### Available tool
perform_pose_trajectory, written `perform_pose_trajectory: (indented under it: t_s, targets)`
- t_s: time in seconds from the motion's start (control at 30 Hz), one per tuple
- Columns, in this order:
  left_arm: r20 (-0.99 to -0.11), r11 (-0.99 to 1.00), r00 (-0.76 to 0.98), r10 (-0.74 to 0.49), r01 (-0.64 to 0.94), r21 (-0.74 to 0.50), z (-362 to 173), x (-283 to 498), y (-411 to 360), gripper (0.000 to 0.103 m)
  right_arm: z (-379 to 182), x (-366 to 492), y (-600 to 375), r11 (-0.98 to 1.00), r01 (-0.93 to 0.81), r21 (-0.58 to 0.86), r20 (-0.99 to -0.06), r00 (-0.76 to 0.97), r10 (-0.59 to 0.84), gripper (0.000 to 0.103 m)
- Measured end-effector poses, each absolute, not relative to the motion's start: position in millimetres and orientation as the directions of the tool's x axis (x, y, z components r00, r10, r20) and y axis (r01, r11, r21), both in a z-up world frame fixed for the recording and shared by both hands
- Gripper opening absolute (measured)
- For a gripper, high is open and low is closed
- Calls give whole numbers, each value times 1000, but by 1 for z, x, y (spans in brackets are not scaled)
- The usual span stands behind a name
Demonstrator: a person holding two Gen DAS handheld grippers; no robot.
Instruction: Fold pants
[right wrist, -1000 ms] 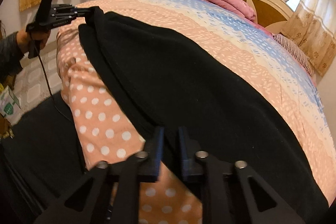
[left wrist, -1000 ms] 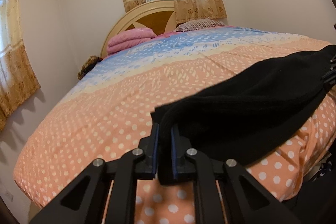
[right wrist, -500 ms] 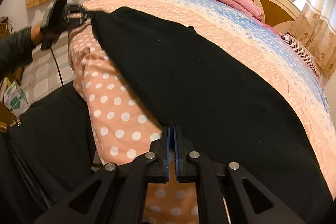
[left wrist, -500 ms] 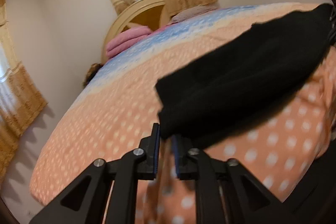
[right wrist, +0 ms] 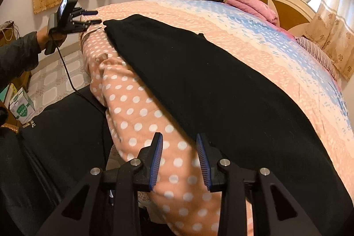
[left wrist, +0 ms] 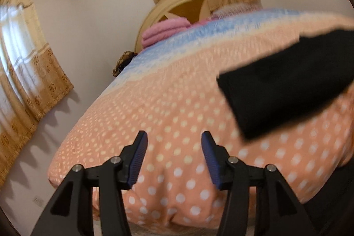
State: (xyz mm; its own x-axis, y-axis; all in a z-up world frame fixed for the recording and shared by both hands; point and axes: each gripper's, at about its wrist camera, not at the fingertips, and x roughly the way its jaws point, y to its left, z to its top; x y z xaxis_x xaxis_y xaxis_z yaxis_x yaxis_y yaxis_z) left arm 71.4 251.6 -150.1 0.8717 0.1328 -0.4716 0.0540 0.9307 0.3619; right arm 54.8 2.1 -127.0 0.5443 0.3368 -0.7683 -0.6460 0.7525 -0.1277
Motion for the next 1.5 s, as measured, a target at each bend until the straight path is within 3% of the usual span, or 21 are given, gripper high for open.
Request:
perform_pose_trajectory:
  t_s: [0.23,0.37,0.6,0.67,0.83,1.03,1.13,1.27,1.5]
  targets:
    - [-445,976,895,30,71,207,-116,88,227,63,-123,53,-7,780,-616,-111,-747,570,343,34]
    - [-470,989,879,-81,129,72,-119,103,207,75,-116,61,-15,796,-602,-70,-731,574,369,34]
    - [-574,982,815,-73,160,103,-175,119,164,75,-105,77,-43,859,-511,-35,-721,608,333,34]
    - [-534,985,841,-89,154,77,-184,111,168,76,-103,76,-54,875,-482,-39,-717,623,311,35]
    - [-541,987,834,-107,156,45,-176,101,173,77,-94,68,-92,918,-397,-6,-696,660,281,35]
    - [-489,987,862,-136,158,5,-150,90,158,78,-60,48,-181,983,-184,29,-641,751,159,36]
    - [-467,980,865,-180,197,-13,-141,90,137,85,-40,33,-248,994,4,107,-607,792,62,41]
    - [-472,962,846,-249,270,-24,-136,89,103,85,-35,4,-330,935,267,234,-615,785,-71,44]
    - [-479,887,781,-400,461,10,-122,78,33,85,-59,-28,-382,846,377,377,-630,774,-64,44]
